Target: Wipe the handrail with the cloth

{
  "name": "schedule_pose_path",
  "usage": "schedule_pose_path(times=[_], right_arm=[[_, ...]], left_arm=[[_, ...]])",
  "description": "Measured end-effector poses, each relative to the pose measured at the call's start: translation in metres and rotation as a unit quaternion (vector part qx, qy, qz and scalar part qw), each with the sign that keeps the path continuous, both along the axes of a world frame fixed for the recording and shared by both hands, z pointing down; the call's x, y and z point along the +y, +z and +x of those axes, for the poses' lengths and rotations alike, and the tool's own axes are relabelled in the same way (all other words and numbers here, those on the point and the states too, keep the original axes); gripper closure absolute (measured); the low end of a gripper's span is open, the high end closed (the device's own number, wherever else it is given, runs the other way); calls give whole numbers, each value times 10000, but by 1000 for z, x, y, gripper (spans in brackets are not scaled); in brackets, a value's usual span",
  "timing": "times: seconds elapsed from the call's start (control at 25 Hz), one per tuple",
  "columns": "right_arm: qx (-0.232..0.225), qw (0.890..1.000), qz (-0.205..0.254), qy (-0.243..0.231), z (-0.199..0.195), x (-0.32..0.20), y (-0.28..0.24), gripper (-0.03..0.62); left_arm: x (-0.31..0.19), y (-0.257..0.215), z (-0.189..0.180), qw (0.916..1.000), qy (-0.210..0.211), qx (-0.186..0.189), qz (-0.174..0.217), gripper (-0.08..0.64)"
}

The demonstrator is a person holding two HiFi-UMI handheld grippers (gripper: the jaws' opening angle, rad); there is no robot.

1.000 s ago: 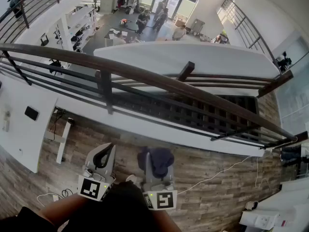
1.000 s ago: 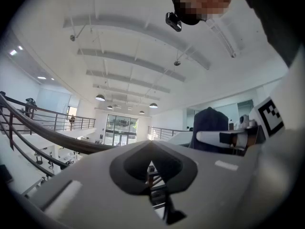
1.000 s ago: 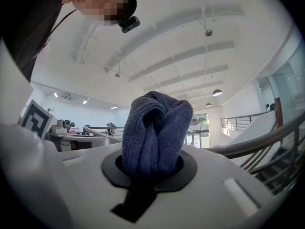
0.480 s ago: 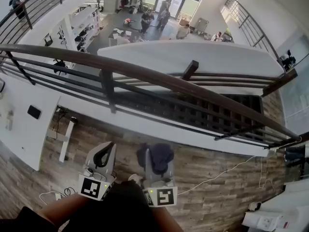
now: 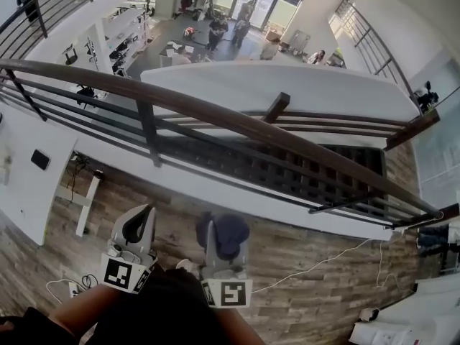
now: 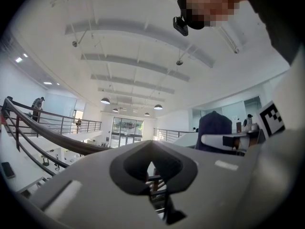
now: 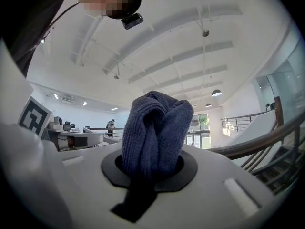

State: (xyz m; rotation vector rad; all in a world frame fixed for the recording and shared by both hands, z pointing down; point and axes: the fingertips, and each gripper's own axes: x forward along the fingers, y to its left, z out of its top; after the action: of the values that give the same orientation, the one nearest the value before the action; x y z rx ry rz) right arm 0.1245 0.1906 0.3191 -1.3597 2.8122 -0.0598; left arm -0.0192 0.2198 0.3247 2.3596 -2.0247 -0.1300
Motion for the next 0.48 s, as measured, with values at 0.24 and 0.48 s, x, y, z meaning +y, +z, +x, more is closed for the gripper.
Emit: schedule_pose_path(times=[0.24, 0.48], right_arm=[[196, 9996, 219, -32, 5, -11, -1, 526], [147, 9996, 102, -225, -16, -35, 1, 526]], left_arm=[[3, 10, -3, 9994, -313, 117, -29, 560], [-24, 28, -6, 9996, -215, 85, -164, 560]])
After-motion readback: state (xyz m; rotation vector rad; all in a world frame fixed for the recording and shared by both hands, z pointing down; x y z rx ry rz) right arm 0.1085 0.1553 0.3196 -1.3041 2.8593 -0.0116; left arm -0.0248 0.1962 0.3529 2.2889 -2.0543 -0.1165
